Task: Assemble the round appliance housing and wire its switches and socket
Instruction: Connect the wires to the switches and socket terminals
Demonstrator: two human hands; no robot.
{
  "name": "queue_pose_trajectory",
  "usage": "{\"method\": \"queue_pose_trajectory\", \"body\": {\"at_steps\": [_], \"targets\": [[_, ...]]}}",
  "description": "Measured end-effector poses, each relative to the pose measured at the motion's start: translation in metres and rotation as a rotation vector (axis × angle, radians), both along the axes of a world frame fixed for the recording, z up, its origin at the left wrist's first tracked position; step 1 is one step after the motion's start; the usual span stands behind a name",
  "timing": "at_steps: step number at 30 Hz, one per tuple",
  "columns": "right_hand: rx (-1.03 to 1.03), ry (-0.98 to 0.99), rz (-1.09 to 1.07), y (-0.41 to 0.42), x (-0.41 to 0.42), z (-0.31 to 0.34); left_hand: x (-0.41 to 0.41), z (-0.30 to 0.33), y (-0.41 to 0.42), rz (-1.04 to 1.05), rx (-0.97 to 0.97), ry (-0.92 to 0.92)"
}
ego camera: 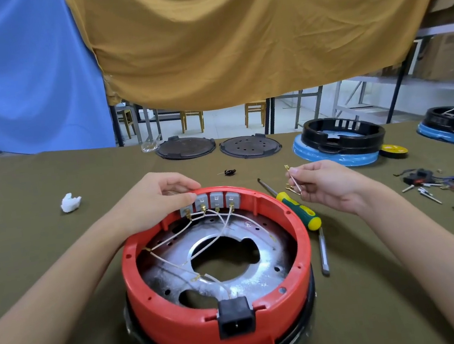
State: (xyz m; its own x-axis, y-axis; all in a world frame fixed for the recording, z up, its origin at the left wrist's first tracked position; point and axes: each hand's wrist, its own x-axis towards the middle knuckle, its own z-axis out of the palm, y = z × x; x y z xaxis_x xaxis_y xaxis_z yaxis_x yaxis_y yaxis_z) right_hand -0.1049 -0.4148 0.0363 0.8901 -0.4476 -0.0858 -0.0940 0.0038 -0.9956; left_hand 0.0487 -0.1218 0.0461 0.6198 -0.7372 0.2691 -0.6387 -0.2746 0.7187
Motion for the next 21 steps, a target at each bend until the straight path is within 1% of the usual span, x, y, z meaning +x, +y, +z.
{"method": "queue_pose_trajectory", "body": {"at_steps": [5, 8, 10, 12, 13, 14, 15, 17, 19, 21], "targets": [[0.064, -0.054, 0.093, 0.016, -0.003, 0.009, -0.001, 0.0, 0.0, 0.01, 0.002, -0.009], [0.129, -0.159, 0.207, 0.034, -0.007, 0.019, -0.003, 0.002, 0.001, 0.003, 0.03, -0.031], [0.133, -0.235, 0.316, 0.051, -0.01, 0.027, -0.006, 0.005, 0.002, 0.006, 0.095, -0.129], [0.054, -0.294, 0.39, 0.072, -0.011, 0.031, -0.011, 0.011, 0.002, 0.028, 0.142, -0.323], [-0.012, -0.315, 0.399, 0.082, -0.011, 0.031, -0.016, 0.016, 0.002, 0.029, 0.105, -0.389], [-0.095, -0.336, 0.391, 0.092, -0.012, 0.031, -0.021, 0.021, 0.001, 0.007, 0.032, -0.406], [-0.187, -0.357, 0.374, 0.1, -0.013, 0.031, -0.028, 0.025, 0.0, -0.041, -0.058, -0.367], [-0.349, -0.395, 0.338, 0.112, -0.015, 0.03, -0.044, 0.032, -0.003, -0.191, -0.206, -0.187], [-0.396, -0.426, 0.306, 0.116, -0.016, 0.029, -0.056, 0.034, -0.006, -0.292, -0.293, -0.082], [-0.4, -0.458, 0.268, 0.117, -0.017, 0.028, -0.061, 0.033, -0.008, -0.313, -0.346, -0.062]]}}
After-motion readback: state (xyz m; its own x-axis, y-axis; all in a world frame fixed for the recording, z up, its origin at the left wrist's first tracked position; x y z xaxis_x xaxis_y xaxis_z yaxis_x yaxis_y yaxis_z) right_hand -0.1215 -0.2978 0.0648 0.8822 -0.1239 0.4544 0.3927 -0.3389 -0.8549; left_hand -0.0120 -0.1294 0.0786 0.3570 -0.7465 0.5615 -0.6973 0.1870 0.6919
